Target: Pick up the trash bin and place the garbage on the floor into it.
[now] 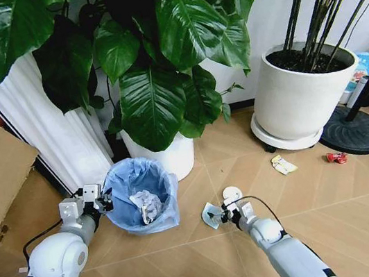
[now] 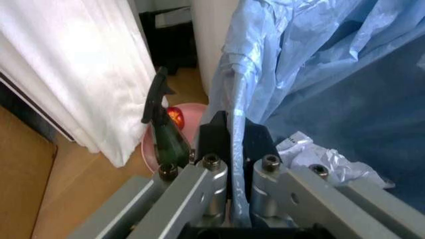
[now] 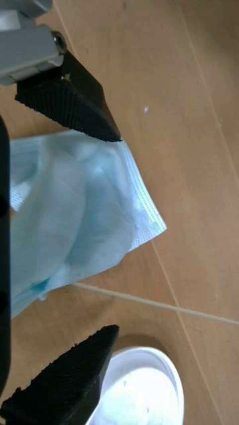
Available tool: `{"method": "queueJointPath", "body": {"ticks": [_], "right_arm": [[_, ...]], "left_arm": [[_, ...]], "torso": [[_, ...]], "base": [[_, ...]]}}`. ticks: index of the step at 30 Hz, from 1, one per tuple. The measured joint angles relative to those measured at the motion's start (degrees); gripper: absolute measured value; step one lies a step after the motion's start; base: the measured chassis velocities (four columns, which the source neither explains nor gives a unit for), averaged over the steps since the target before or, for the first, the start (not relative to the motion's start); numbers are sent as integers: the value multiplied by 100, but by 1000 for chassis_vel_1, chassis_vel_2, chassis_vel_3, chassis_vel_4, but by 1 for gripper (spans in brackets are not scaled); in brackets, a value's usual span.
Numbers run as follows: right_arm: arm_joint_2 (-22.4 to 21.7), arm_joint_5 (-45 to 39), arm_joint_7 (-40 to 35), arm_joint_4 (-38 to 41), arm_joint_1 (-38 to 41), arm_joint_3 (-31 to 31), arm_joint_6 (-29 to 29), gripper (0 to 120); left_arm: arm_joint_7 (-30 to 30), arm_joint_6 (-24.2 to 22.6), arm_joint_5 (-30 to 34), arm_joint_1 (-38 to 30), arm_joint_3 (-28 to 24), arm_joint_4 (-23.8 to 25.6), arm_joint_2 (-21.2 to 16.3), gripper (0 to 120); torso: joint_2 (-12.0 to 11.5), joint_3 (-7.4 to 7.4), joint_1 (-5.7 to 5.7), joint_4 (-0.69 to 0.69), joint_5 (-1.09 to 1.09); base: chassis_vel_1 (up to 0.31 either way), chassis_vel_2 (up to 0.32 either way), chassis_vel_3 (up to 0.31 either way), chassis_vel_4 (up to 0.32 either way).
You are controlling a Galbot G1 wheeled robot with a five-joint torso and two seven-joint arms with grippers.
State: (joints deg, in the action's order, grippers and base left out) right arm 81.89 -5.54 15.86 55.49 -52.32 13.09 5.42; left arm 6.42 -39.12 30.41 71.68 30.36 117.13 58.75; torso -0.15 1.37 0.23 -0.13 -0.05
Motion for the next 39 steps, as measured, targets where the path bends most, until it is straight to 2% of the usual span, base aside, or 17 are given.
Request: {"method": "queueJointPath", "body": {"ticks": [13,19,21,24,27,29,31,34,39], "right_arm": [[498,454,140,-1210,613,247,-346,100],[555,554,185,-1341,716,265,-379,95],[561,579,201,-1349,721,264,-359,82],[564,601,204,-1346,711,263,-356,77],[579,634,211,-1334,694,263,-355,60],[584,639,213,-1334,694,265,-355,59],[587,658,215,-1333,695,270,-352,47],[587,666,216,-1332,695,274,-349,40],[592,704,211,-1335,693,297,-339,16]], "left_arm": [[0,0,5,-50,-58,-7,-56,0],[-5,0,8,-58,-72,-19,-64,0],[-12,0,8,-68,-77,-37,-65,0],[-15,0,8,-70,-81,-45,-65,0],[-21,0,8,-85,-94,-53,-59,0],[-21,0,8,-90,-95,-53,-59,0],[-26,1,7,-101,-96,-58,-60,0],[-29,1,8,-101,-96,-59,-61,0],[-35,3,8,-90,-94,-59,-52,0]], "torso": [[0,0,0,0,0],[0,0,0,1,0],[0,0,0,0,0],[0,-1,0,0,-1],[1,-1,0,-1,-1],[1,-1,0,-1,-1],[1,-1,0,0,0],[1,-1,0,0,0],[1,-1,0,0,0]], "base": [[0,0,0,0],[0,0,0,0],[0,0,0,0],[0,0,0,0],[0,0,0,0],[0,0,0,0],[0,0,0,0],[0,0,0,0],[0,0,0,0]]}}
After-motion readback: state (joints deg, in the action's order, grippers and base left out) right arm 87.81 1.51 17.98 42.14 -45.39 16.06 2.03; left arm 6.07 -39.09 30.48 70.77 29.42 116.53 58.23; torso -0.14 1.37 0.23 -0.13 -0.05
